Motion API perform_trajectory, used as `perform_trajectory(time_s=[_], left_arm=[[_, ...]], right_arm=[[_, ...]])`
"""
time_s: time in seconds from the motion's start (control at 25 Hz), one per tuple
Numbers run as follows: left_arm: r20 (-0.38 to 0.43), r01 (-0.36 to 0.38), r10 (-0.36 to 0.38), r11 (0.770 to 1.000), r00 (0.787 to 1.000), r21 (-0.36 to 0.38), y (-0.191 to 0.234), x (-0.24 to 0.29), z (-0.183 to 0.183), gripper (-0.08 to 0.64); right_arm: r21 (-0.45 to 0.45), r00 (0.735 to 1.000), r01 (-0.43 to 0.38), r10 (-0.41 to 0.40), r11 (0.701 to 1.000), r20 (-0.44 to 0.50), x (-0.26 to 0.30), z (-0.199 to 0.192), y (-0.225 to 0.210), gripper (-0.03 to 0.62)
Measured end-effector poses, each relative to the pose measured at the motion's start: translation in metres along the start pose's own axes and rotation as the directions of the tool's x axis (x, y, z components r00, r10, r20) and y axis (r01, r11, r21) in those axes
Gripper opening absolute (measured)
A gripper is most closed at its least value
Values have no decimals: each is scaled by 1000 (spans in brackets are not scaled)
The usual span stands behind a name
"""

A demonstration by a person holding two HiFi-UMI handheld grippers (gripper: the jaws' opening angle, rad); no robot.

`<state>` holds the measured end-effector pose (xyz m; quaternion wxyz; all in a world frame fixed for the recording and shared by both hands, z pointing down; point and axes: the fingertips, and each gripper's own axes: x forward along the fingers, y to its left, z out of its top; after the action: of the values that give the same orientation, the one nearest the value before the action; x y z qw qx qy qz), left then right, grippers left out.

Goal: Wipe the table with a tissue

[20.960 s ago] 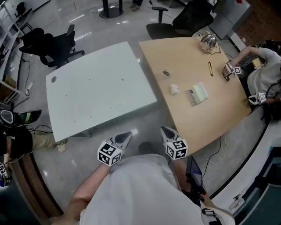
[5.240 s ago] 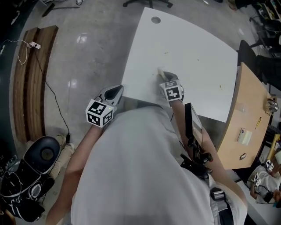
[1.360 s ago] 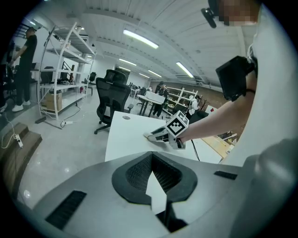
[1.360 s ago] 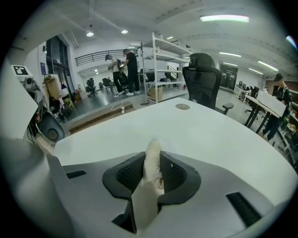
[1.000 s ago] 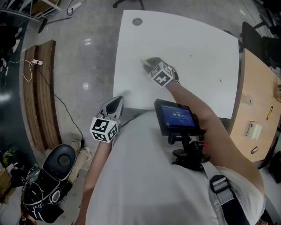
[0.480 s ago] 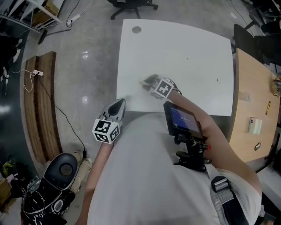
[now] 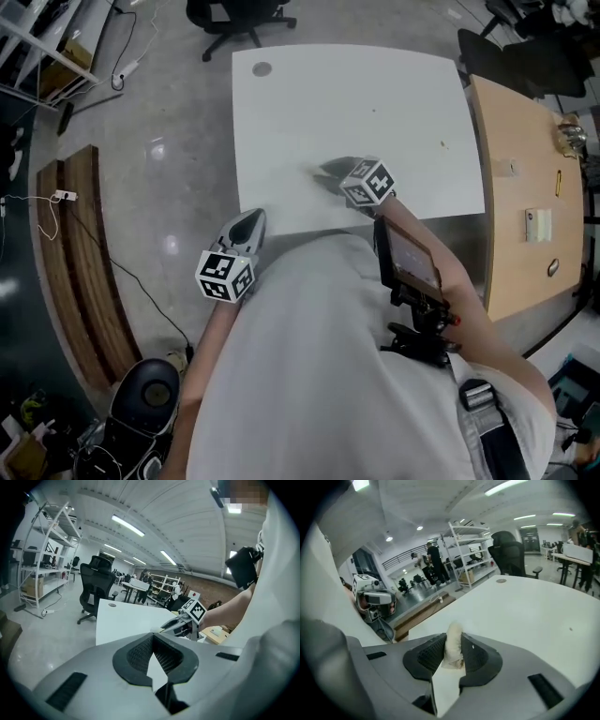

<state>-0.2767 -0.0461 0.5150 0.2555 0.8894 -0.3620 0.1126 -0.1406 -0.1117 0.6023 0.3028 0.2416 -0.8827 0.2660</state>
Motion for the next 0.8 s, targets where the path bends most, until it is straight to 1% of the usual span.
perform_trajectory(time_s=[0.12, 0.28, 0.4, 0.56, 0.68, 0.8], left_arm=[[-16, 52, -52, 999, 999, 12, -7, 7, -5, 4], [-43, 131, -130, 991, 991, 33, -19, 21, -10, 5], [-63, 160, -156, 985, 986, 61, -18, 28, -7, 5], [-79, 188, -182, 979, 980, 77, -35, 51, -7, 5], [-95, 186, -178, 979, 979, 83, -44, 67, -7, 5], [-102, 171, -162, 982, 982, 85, -53, 83, -2, 5]], right_arm=[[42, 994, 108, -109, 993, 29, -21, -10, -9, 97], [78, 978, 203, -206, 976, 21, -44, -37, -13, 97], [101, 971, 227, -233, 969, 46, -48, -39, -16, 97], [118, 955, 276, -286, 954, 79, -73, -44, -39, 97], [131, 941, 300, -315, 945, 122, -85, -40, -56, 97], [117, 943, 289, -304, 950, 137, -90, -37, -68, 97]])
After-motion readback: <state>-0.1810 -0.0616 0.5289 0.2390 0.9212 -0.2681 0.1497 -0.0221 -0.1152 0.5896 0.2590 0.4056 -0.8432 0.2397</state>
